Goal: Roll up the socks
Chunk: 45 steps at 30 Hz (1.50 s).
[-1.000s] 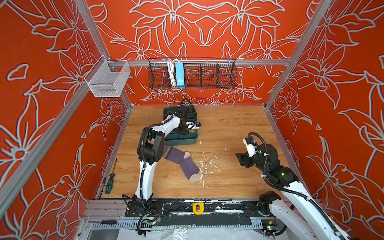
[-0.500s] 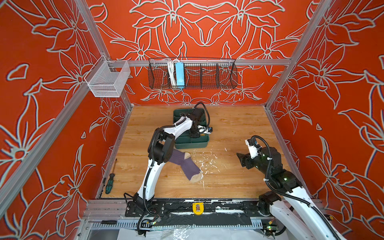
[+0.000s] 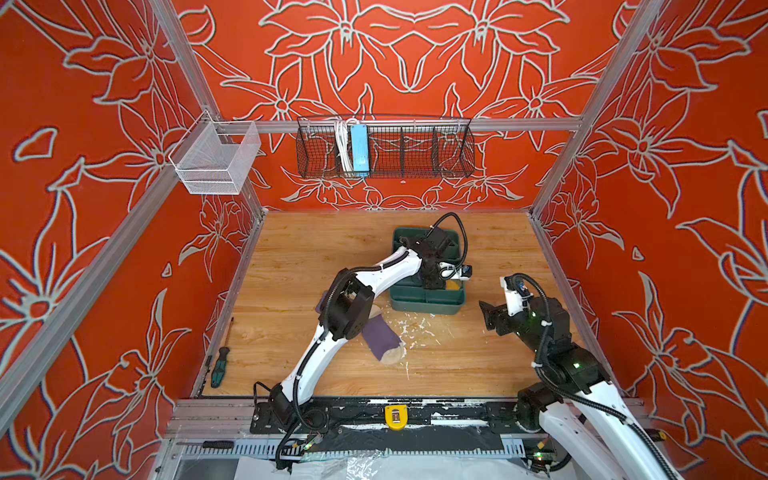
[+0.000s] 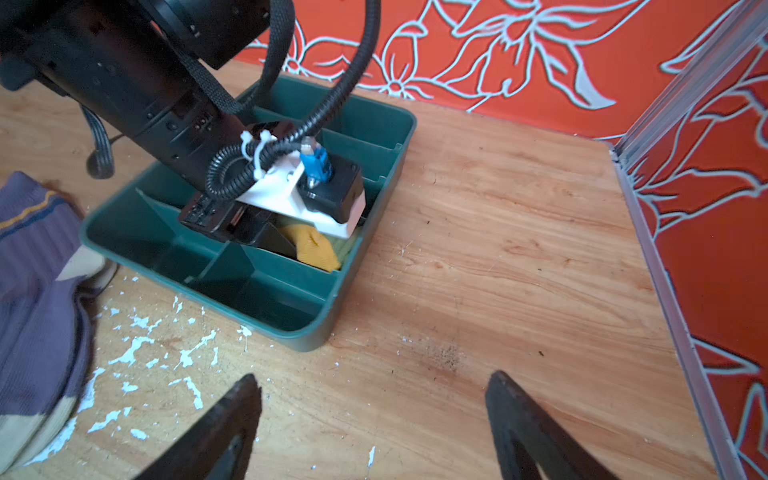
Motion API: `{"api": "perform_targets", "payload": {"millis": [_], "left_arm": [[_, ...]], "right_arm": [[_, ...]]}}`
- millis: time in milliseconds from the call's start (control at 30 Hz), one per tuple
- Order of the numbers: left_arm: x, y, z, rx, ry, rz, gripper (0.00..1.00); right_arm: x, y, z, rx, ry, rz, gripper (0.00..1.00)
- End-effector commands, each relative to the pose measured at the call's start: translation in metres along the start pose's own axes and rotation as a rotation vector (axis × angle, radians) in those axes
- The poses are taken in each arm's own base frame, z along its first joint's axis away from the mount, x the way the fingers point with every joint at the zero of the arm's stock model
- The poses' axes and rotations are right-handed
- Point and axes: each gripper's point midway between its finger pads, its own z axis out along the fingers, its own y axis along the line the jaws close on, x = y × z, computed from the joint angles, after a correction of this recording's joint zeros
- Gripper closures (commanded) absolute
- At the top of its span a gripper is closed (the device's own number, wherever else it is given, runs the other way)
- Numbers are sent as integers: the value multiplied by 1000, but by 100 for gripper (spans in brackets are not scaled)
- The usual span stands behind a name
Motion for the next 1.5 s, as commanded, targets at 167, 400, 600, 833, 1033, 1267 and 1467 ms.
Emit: {"api": "perform_targets", "payload": {"millis": [167,400,600,833,1033,1267,1467], "left_arm": [[-8,1,-13,-4,-14,42,14],[-45,24,-76,-116,-99,81,0],[-87,38,-166,-242,-299,70,2],[-69,81,-320,-645,-697,-340,2],[41,81,-360,-732,-781,-892,2],[124,37,-360,-878,-764,-1218,2],[151,17,-359,-892,-640,-1312,2]], "right_arm": [[-5,-9,-3,52,-31,27,13],[-9,-16,-6,90,-47,41,12],[-29,-30,-10,163,-23,183,8],[-55,21,41,-87,198,411,7],[-60,64,95,-269,380,530,16],[-43,143,125,-313,567,318,21],[-19,181,149,-245,652,251,30]]}}
